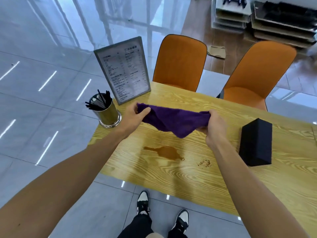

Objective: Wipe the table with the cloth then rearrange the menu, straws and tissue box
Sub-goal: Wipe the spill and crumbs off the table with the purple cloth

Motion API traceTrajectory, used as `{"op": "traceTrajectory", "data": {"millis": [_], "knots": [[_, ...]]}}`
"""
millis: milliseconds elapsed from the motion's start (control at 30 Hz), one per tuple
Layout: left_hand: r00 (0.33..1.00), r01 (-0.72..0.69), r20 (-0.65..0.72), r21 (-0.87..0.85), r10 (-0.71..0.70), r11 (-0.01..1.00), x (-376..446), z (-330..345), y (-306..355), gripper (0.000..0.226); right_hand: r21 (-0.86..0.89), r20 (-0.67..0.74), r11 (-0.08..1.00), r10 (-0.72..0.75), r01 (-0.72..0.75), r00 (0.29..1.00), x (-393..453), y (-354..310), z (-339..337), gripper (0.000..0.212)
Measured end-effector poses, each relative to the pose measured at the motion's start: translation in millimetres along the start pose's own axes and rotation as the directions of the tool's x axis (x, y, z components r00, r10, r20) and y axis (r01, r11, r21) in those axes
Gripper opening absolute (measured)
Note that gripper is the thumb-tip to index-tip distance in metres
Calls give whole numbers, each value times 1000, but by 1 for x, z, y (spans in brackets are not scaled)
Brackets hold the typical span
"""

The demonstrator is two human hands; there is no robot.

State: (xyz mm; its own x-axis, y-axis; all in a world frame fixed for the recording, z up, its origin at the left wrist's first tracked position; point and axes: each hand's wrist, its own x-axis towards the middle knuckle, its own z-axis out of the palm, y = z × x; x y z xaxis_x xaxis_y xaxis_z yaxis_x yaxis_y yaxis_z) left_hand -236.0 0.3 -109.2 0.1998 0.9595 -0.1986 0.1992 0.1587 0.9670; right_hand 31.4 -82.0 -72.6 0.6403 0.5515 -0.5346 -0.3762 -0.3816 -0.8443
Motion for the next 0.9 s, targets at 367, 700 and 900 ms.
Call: {"op": "traceTrajectory", "data": {"millis": [367,700,900], "knots": [[928,144,225,515,-296,845,-61,-38,-134,11,-459,-70,843,281,-281,957,-1,154,-41,22],[941,-245,337,719,-18,650,-64,-3,-138,27,-839,528,112,-64,532,847,-23,189,-44,50],[853,-355,496,779,-163,516,-68,36,-165,68,-812,552,-171,81,557,830,-14,235,-37,76]]}}
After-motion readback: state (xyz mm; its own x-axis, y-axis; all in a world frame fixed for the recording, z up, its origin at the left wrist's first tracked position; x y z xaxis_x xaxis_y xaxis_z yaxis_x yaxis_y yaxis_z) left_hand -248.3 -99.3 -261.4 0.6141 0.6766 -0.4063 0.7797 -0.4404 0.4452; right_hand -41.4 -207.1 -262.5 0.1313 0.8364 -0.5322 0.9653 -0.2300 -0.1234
